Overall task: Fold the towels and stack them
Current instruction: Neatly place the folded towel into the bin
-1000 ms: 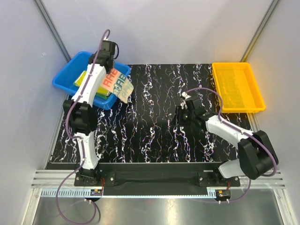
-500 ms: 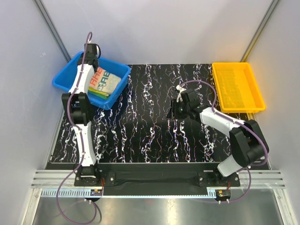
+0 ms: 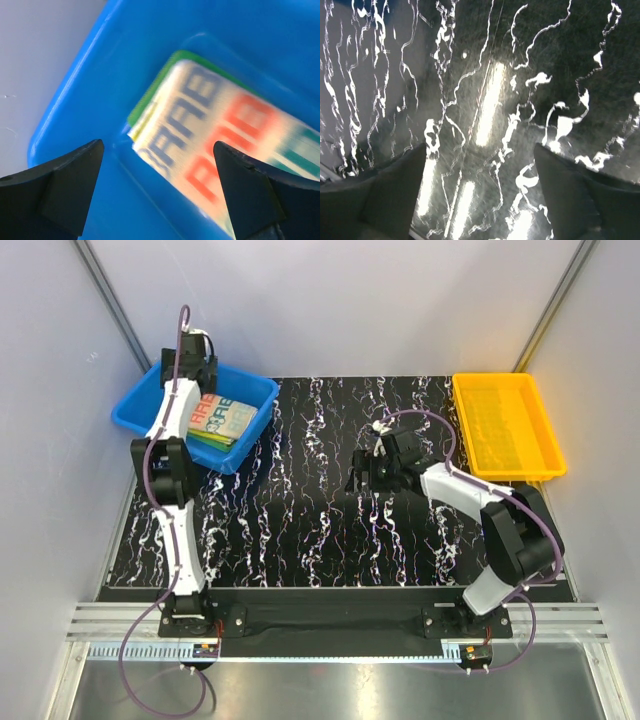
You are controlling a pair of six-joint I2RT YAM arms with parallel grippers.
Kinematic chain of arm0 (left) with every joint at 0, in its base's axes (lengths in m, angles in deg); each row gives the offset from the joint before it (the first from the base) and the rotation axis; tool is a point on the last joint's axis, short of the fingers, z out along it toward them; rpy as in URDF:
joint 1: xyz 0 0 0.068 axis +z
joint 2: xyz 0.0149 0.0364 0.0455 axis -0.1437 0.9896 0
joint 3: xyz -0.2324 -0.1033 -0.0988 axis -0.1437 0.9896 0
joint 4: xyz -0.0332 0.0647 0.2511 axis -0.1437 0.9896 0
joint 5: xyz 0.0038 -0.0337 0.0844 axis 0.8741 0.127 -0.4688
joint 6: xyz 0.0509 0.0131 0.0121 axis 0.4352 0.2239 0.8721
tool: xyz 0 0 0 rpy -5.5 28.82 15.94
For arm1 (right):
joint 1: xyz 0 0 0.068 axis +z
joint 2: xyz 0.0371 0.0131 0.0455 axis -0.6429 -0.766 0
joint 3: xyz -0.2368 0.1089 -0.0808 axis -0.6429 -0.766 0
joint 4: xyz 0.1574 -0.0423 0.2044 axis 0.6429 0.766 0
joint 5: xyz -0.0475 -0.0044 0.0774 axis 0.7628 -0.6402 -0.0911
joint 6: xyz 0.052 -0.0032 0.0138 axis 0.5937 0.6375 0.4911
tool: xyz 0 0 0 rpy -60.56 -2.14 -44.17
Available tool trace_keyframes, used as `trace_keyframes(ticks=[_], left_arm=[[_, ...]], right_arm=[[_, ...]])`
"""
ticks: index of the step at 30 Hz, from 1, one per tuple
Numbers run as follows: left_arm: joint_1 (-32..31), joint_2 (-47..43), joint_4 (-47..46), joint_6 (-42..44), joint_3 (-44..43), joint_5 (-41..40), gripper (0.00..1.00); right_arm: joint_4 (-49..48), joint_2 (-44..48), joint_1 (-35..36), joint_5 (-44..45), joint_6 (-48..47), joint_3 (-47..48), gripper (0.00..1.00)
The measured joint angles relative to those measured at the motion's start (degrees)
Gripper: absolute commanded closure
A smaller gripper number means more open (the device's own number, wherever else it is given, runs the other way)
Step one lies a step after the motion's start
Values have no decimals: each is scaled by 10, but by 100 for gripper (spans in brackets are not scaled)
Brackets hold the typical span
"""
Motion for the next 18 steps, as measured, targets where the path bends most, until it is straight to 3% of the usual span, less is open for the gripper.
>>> trace_keyframes(ticks=[4, 10, 18], left_arm=[[-64, -131, 0, -43, 113, 57, 1], [-170, -316, 2, -144, 221, 311, 1], [-293, -481, 26, -171, 370, 416, 1]], right_arm=[[34, 31, 0, 2, -2, 8, 0], [82, 159, 0, 6, 3, 22, 0], [158, 316, 0, 81, 41, 64, 0]])
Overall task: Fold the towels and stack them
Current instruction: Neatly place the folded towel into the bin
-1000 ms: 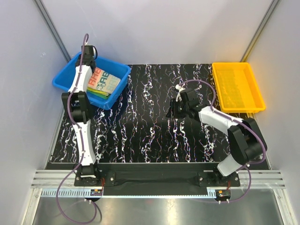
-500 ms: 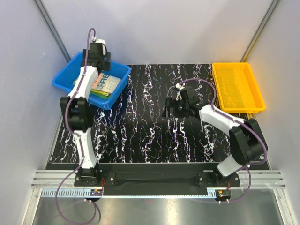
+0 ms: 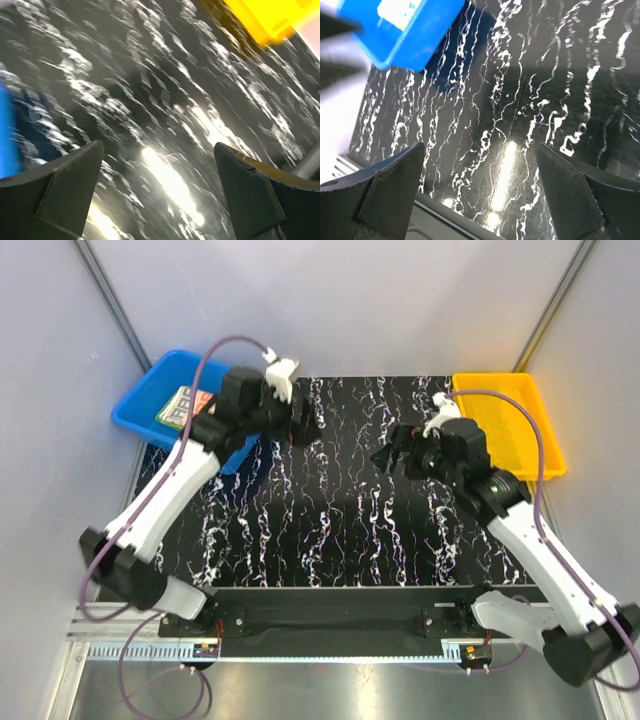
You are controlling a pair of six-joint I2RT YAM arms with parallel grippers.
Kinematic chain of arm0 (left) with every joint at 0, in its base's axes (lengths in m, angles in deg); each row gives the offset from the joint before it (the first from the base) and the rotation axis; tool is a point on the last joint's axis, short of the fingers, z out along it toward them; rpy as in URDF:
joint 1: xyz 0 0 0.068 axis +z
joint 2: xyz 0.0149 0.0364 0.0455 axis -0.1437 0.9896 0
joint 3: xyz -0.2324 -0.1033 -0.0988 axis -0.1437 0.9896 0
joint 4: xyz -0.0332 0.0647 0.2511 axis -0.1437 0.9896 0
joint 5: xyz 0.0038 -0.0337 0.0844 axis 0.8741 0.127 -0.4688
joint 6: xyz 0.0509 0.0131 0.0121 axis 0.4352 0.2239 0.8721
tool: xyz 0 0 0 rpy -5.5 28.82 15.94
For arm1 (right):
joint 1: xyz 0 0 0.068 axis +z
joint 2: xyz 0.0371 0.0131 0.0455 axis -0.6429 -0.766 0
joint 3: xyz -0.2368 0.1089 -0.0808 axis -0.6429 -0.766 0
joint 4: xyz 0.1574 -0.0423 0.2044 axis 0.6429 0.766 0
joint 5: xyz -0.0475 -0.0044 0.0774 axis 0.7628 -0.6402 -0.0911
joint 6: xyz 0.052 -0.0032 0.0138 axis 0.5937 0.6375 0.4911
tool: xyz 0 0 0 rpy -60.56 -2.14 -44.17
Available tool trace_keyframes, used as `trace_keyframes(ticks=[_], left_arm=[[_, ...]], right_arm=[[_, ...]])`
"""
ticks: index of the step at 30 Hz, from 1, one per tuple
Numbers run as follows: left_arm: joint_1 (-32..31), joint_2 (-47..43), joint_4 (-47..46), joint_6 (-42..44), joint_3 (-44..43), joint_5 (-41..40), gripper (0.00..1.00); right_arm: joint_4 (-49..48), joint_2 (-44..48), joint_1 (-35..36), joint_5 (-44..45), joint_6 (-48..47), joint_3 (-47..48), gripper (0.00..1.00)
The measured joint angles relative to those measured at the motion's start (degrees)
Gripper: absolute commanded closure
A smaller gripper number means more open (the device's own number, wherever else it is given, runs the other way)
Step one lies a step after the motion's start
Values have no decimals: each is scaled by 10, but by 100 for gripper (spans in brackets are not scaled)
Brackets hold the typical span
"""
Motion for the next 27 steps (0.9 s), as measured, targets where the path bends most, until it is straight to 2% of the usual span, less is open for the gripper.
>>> trace_keyframes(ticks=[3, 6, 11, 27], left_arm=[[-27, -86, -8, -12, 96, 16, 1], [-28, -193, -29, -25, 193, 21, 1], [-26, -303, -61, -44, 281, 17, 1], [-26, -317, -75, -52, 277, 3, 1]], right_arm=[[28, 51, 0, 19, 14, 0, 0], [41, 92, 0, 44, 20, -3, 0], [56, 146, 0, 83, 28, -26, 0], [54, 139, 0, 102, 38, -36, 0]])
